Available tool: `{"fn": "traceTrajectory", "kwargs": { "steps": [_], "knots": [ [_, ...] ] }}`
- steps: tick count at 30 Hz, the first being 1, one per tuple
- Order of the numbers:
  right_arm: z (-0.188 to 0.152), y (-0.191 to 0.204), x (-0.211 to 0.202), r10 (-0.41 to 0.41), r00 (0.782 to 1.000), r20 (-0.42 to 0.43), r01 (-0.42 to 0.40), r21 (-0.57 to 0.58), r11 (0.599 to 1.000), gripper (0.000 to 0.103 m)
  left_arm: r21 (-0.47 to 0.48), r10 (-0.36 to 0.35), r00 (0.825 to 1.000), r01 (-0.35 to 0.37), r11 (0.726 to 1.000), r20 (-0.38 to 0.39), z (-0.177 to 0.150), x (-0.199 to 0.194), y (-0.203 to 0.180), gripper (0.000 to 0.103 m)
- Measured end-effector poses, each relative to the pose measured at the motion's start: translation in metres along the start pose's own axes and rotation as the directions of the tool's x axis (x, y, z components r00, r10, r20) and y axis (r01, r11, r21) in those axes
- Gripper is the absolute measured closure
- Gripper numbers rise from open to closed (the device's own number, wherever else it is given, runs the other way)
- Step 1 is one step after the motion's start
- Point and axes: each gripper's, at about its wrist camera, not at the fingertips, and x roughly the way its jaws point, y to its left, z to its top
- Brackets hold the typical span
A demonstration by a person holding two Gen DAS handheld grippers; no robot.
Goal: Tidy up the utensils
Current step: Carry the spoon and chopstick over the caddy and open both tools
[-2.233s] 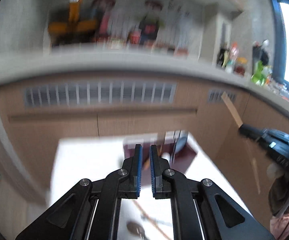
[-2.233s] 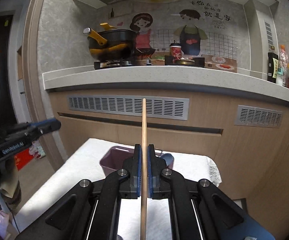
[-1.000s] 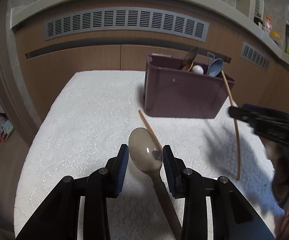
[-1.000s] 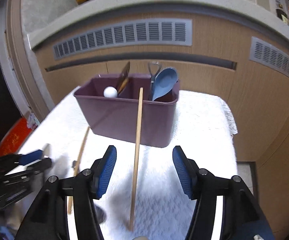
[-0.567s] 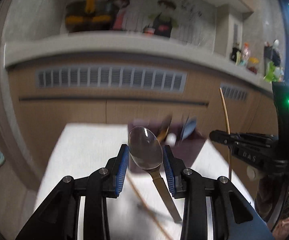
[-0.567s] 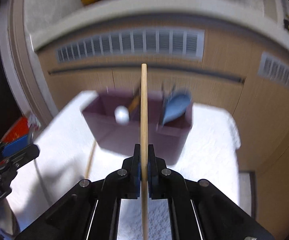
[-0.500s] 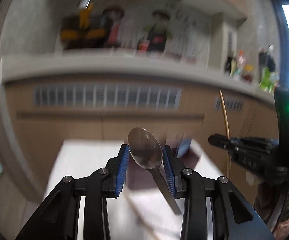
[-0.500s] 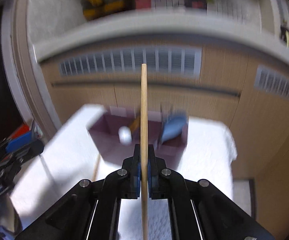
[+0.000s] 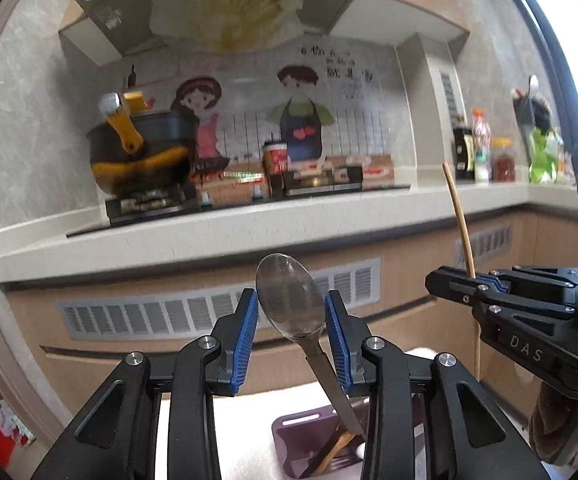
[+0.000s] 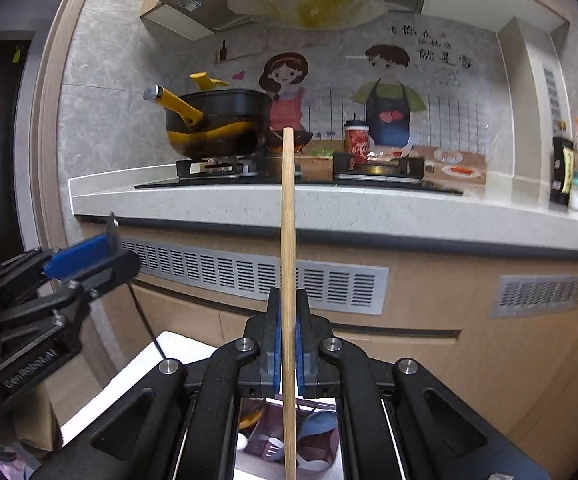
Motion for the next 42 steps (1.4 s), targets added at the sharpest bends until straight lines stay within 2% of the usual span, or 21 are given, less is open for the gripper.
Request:
{"fn": "traceTrajectory", "kwargs": {
  "steps": [7,14,19,21,23,25,27,28,29,31,34,38,42],
  "knots": [
    [-0.028,-0.006,0.05,-0.035,0.998,-0.057,0.035,0.009,0.999,0.098,-0.003,-0.001,0.998,0.001,1.0,-0.067,-0.033,0.042,0.001,0.068],
    [-0.053,-0.009,0.076,-0.046,0.997,-0.056,0.047,0.012,0.999,0.098,-0.008,-0.009,0.992,0.008,1.0,-0.123,-0.061,0.066,-0.002,0.068],
    [-0.075,-0.009,0.089,-0.065,0.994,-0.092,0.063,-0.02,0.998,0.098,-0.031,-0.065,0.979,0.061,0.998,-0.194,-0.082,0.076,-0.007,0.067],
    [-0.084,-0.01,0.089,-0.012,0.991,-0.135,0.011,-0.012,1.0,0.092,-0.052,-0.101,0.968,0.092,0.994,-0.23,-0.088,0.077,-0.008,0.066],
    [-0.089,-0.013,0.085,0.022,0.984,-0.177,-0.02,0.01,1.0,0.06,-0.083,-0.116,0.96,0.098,0.992,-0.253,-0.09,0.073,-0.005,0.062],
    [-0.088,-0.014,0.069,-0.027,0.988,-0.155,0.027,-0.003,1.0,0.056,-0.12,-0.108,0.968,0.082,0.989,-0.228,-0.084,0.061,0.003,0.058],
    [-0.082,-0.014,0.049,-0.068,0.99,-0.127,0.065,-0.025,0.998,0.052,-0.165,-0.086,0.978,0.054,0.985,-0.191,-0.073,0.044,0.017,0.044],
    [-0.079,-0.015,0.039,-0.082,0.99,-0.114,0.08,-0.022,0.997,0.04,-0.19,-0.072,0.982,0.038,0.981,-0.173,-0.068,0.033,0.024,0.034],
    [-0.076,-0.016,0.029,-0.097,0.991,-0.094,0.096,-0.016,0.995,0.024,-0.205,-0.06,0.985,0.026,0.978,-0.161,-0.065,0.024,0.029,0.032],
    [-0.073,-0.016,0.005,-0.131,0.991,-0.041,0.131,0.0,0.991,0.007,-0.222,-0.031,0.987,-0.005,0.975,-0.156,-0.065,0.008,0.036,0.032],
    [-0.076,-0.013,-0.018,-0.154,0.988,-0.026,0.155,0.012,0.988,0.002,-0.251,-0.017,0.981,-0.032,0.967,-0.194,-0.074,-0.006,0.043,0.028],
    [-0.09,-0.007,-0.035,-0.147,0.987,-0.066,0.148,0.006,0.989,0.002,-0.296,-0.033,0.956,-0.058,0.953,-0.293,-0.107,-0.024,0.048,0.023],
    [-0.109,0.005,-0.044,-0.14,0.985,-0.1,0.139,-0.021,0.99,0.002,-0.305,-0.06,0.926,-0.061,0.95,-0.373,-0.144,-0.041,0.045,0.023]
  ]
}}
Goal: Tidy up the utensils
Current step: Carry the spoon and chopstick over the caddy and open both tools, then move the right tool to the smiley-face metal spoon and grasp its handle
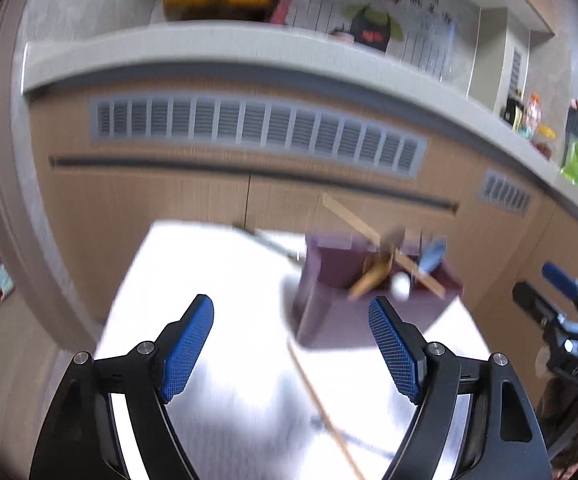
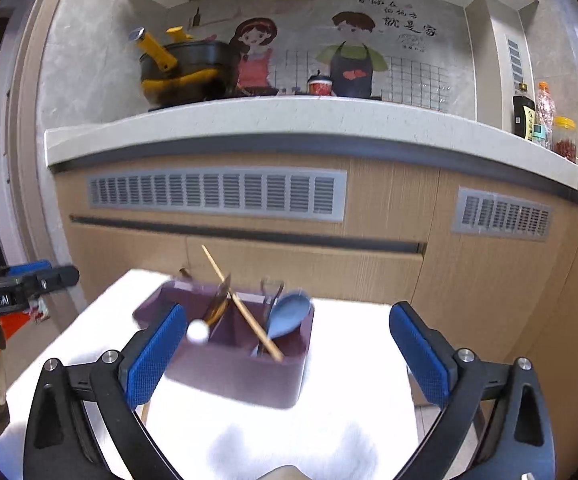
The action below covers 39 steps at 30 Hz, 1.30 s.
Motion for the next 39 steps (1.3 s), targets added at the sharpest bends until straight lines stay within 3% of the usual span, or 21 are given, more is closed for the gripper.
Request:
{"fn": "traceTrajectory", "kwargs": {
  "steps": [10,13,16,18,19,20,22,24,27,31,32,39],
  "knots": [
    [-0.053,0.022,-0.005,0.03,0.988,-0.154,-0.041,-0.067,0.997,0.001,-0.027,0.026,0.978,-0.032,0.999,-0.207,-0.074,0.009,0.013,0.02],
    [-0.08,0.031,0.002,0.09,0.96,-0.265,-0.111,-0.067,0.992,0.001,-0.026,0.051,0.969,-0.059,0.998,-0.241,-0.087,0.011,0.018,0.02],
    [-0.102,0.046,0.006,0.202,0.915,-0.349,-0.244,-0.079,0.967,0.001,-0.034,0.084,0.959,-0.097,0.995,-0.269,-0.095,0.014,0.024,0.02],
    [-0.109,0.054,0.011,0.254,0.891,-0.377,-0.301,-0.07,0.951,0.011,-0.048,0.094,0.952,-0.113,0.992,-0.291,-0.096,0.016,0.029,0.02],
    [-0.111,0.058,0.015,0.267,0.877,-0.399,-0.32,-0.071,0.945,0.036,-0.056,0.098,0.948,-0.12,0.991,-0.304,-0.097,0.017,0.031,0.019],
    [-0.113,0.063,0.024,0.291,0.848,-0.444,-0.357,-0.072,0.931,0.063,-0.068,0.091,0.947,-0.117,0.991,-0.308,-0.098,0.016,0.034,0.019],
    [-0.115,0.072,0.036,0.313,0.814,-0.489,-0.395,-0.071,0.916,0.078,-0.082,0.075,0.951,-0.104,0.991,-0.301,-0.099,0.015,0.035,0.019],
    [-0.115,0.082,0.043,0.314,0.813,-0.491,-0.414,-0.107,0.904,0.078,-0.086,0.062,0.954,-0.091,0.992,-0.295,-0.099,0.014,0.035,0.019],
    [-0.116,0.097,0.054,0.324,0.792,-0.518,-0.452,-0.14,0.881,0.082,-0.088,0.039,0.956,-0.068,0.994,-0.291,-0.1,0.012,0.034,0.019],
    [-0.117,0.102,0.064,0.301,0.784,-0.542,-0.442,-0.149,0.884,0.087,-0.078,0.027,0.959,-0.051,0.996,-0.283,-0.098,0.012,0.029,0.019],
    [-0.116,0.1,0.064,0.284,0.788,-0.547,-0.424,-0.148,0.893,0.094,-0.072,0.024,0.958,-0.047,0.996,-0.287,-0.099,0.013,0.027,0.019],
    [-0.125,0.049,0.047,0.208,0.823,-0.529,-0.284,-0.065,0.957,0.096,-0.018,-0.004,0.943,-0.002,1.0,-0.333,-0.108,0.022,0.001,0.019]
  ]
}}
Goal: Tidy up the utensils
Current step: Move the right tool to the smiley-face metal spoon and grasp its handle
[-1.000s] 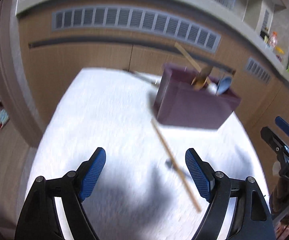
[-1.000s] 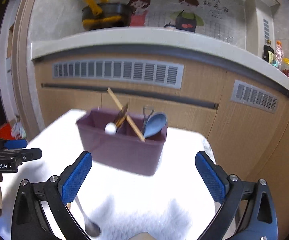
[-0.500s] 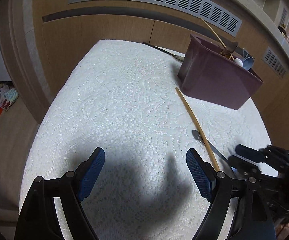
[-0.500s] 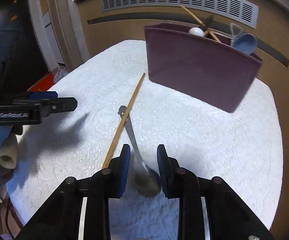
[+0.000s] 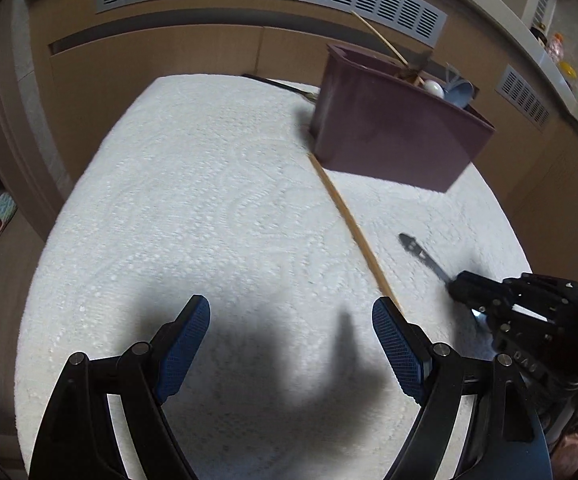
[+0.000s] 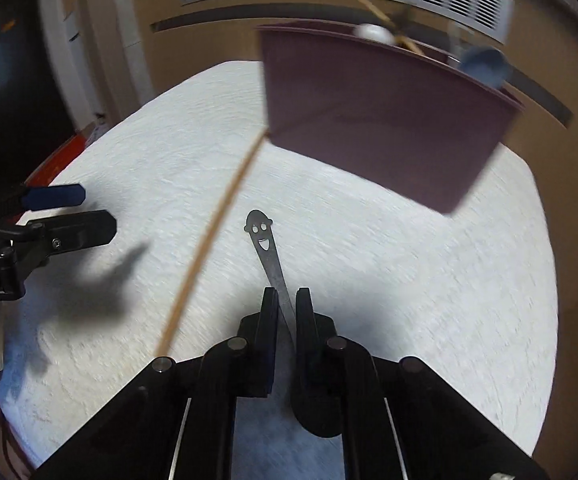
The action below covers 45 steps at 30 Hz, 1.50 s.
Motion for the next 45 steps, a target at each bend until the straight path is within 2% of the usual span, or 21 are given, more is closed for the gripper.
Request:
{"fn": "traceTrajectory", "kwargs": {
  "steps": [3,6,11,14,16,18,20,22,27,29,31,33,36,38,40,43,45],
  "knots": [
    [-0.018,-0.02,-0.012,-0.025,1.0,0.009,0.024,0.088,0.996,0.096,0.028,-0.012,1.0,0.012,1.0,-0.016,0.0,0.004,-0.017,0.019],
    [-0.035,-0.032,-0.022,0.006,1.0,0.025,-0.01,0.174,0.985,0.09,0.053,-0.015,0.999,0.017,0.998,-0.038,0.0,0.012,-0.037,0.019],
    [-0.05,-0.035,-0.032,0.076,0.996,0.053,-0.087,0.247,0.965,0.063,0.071,0.026,0.998,-0.022,0.997,-0.055,0.004,0.03,-0.063,0.019],
    [-0.053,-0.034,-0.034,0.095,0.994,0.056,-0.107,0.262,0.959,0.057,0.052,0.053,0.996,-0.049,0.997,-0.066,0.006,0.04,-0.064,0.019],
    [-0.057,-0.035,-0.036,0.117,0.991,0.06,-0.129,0.269,0.955,0.054,0.065,0.077,0.995,-0.073,0.995,-0.061,0.006,0.043,-0.067,0.019],
    [-0.061,-0.036,-0.039,0.134,0.989,0.064,-0.146,0.268,0.952,0.049,0.097,0.09,0.994,-0.084,0.992,-0.065,0.003,0.045,-0.072,0.015],
    [-0.063,-0.034,-0.04,0.151,0.986,0.066,-0.163,0.257,0.953,0.038,0.152,0.077,0.993,-0.063,0.986,-0.089,-0.003,0.049,-0.079,0.0],
    [-0.066,-0.031,-0.041,0.163,0.985,0.06,-0.173,0.24,0.955,0.028,0.199,0.092,0.99,-0.07,0.977,-0.104,-0.008,0.05,-0.085,0.0],
    [-0.07,-0.025,-0.044,0.18,0.982,0.053,-0.188,0.21,0.96,0.017,0.217,0.032,0.988,0.001,0.976,-0.15,-0.003,0.047,-0.079,0.0],
    [-0.071,-0.025,-0.043,0.203,0.978,0.055,-0.21,0.207,0.956,0.007,0.237,0.03,0.984,0.012,0.972,-0.174,-0.002,0.047,-0.079,0.0],
    [-0.072,-0.022,-0.042,0.22,0.974,0.051,-0.225,0.199,0.954,0.0,0.243,0.033,0.979,0.017,0.97,-0.201,0.002,0.048,-0.079,0.0],
    [-0.072,-0.021,-0.042,0.217,0.975,0.048,-0.222,0.201,0.954,0.0,0.246,0.028,0.974,0.029,0.969,-0.225,0.004,0.05,-0.08,0.0],
    [-0.072,-0.026,-0.043,0.249,0.968,0.038,-0.25,0.232,0.94,0.0,0.199,-0.037,0.973,0.084,0.976,-0.227,0.012,0.049,-0.071,0.0],
    [-0.073,-0.029,-0.043,0.266,0.963,0.038,-0.267,0.257,0.929,0.0,0.116,-0.097,0.973,0.123,0.986,-0.208,0.016,0.042,-0.058,0.005],
    [-0.073,-0.026,-0.044,0.256,0.966,0.037,-0.258,0.215,0.942,0.0,0.018,-0.138,0.98,0.142,0.99,-0.146,0.018,0.031,-0.041,0.009],
    [-0.072,-0.024,-0.047,0.215,0.976,0.043,-0.219,0.197,0.956,0.0,-0.061,-0.131,0.991,0.133,0.989,0.03,0.014,0.005,-0.019,0.009],
    [-0.067,-0.025,-0.053,0.101,0.991,0.083,-0.114,0.171,0.979,0.01,-0.079,-0.097,0.986,0.108,0.991,0.135,0.007,-0.011,-0.012,0.009]
  ]
}}
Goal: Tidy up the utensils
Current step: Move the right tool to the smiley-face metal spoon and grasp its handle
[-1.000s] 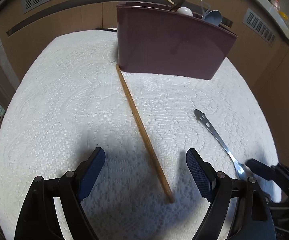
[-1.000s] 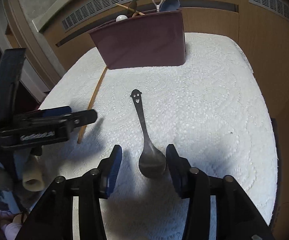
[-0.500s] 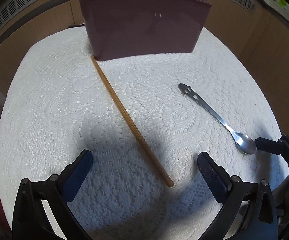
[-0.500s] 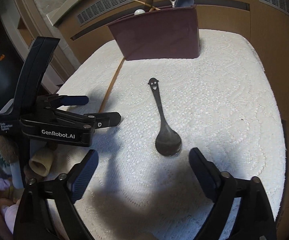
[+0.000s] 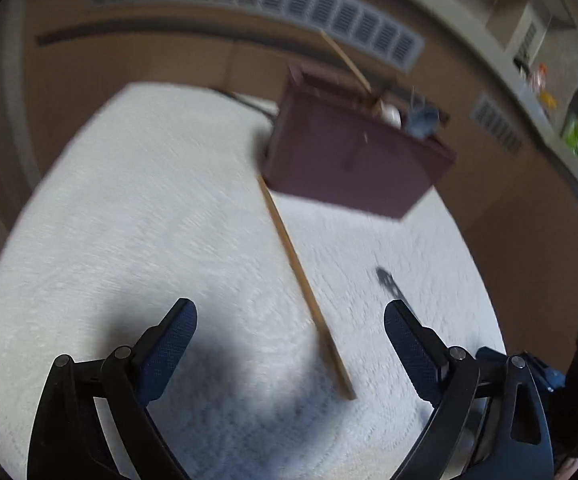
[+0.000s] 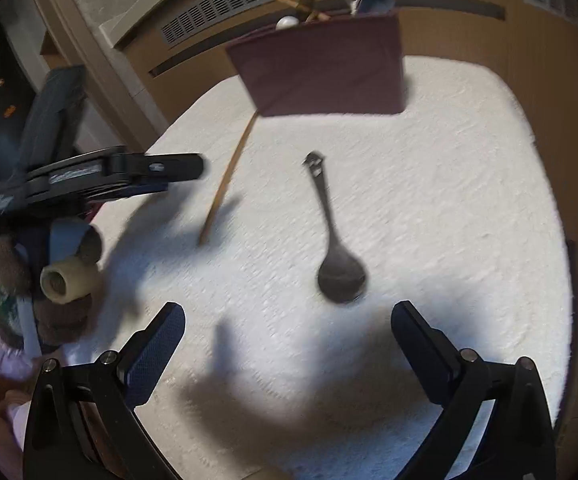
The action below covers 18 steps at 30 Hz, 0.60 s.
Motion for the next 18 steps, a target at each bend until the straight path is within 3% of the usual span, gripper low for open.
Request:
{"fn": "traceTrajectory", "kwargs": {
  "steps": [2,4,8,9,13,15,16,18],
  "knots": [
    [0.005,0.005,0.001,-0.095,0.995,0.013,0.095,-0.073,0.993,0.032,0.01,0.052,0.993,-0.053,0.999,0.104,-0.005,-0.018,-0.001,0.009],
    [0.008,0.008,0.006,-0.111,0.994,-0.007,0.109,-0.107,0.988,0.038,0.03,0.086,0.979,-0.093,0.995,0.183,-0.009,-0.028,0.001,0.009],
    [0.012,0.005,0.01,-0.164,0.986,0.02,0.165,-0.099,0.981,0.042,0.072,0.131,0.914,-0.171,0.983,0.385,-0.026,-0.052,-0.01,0.002],
    [0.013,0.006,0.012,-0.176,0.984,0.04,0.179,-0.106,0.978,0.042,0.084,0.13,0.908,-0.178,0.981,0.398,-0.027,-0.053,-0.01,0.0],
    [0.027,0.009,0.025,-0.164,0.986,0.025,0.166,-0.135,0.977,0.043,0.115,0.104,0.935,-0.151,0.982,0.338,-0.025,-0.039,-0.018,0.0],
    [0.036,0.011,0.037,-0.159,0.987,-0.009,0.156,-0.15,0.976,0.051,0.113,0.102,0.951,-0.141,0.984,0.293,-0.023,-0.034,-0.018,0.0],
    [0.039,0.012,0.045,-0.152,0.988,-0.036,0.144,-0.169,0.975,0.06,0.114,0.096,0.952,-0.134,0.984,0.289,-0.023,-0.033,-0.019,0.0],
    [0.044,0.015,0.049,-0.16,0.987,-0.033,0.15,-0.195,0.969,0.068,0.119,0.042,0.953,-0.081,0.99,0.3,-0.026,-0.042,-0.018,0.0]
  ]
}}
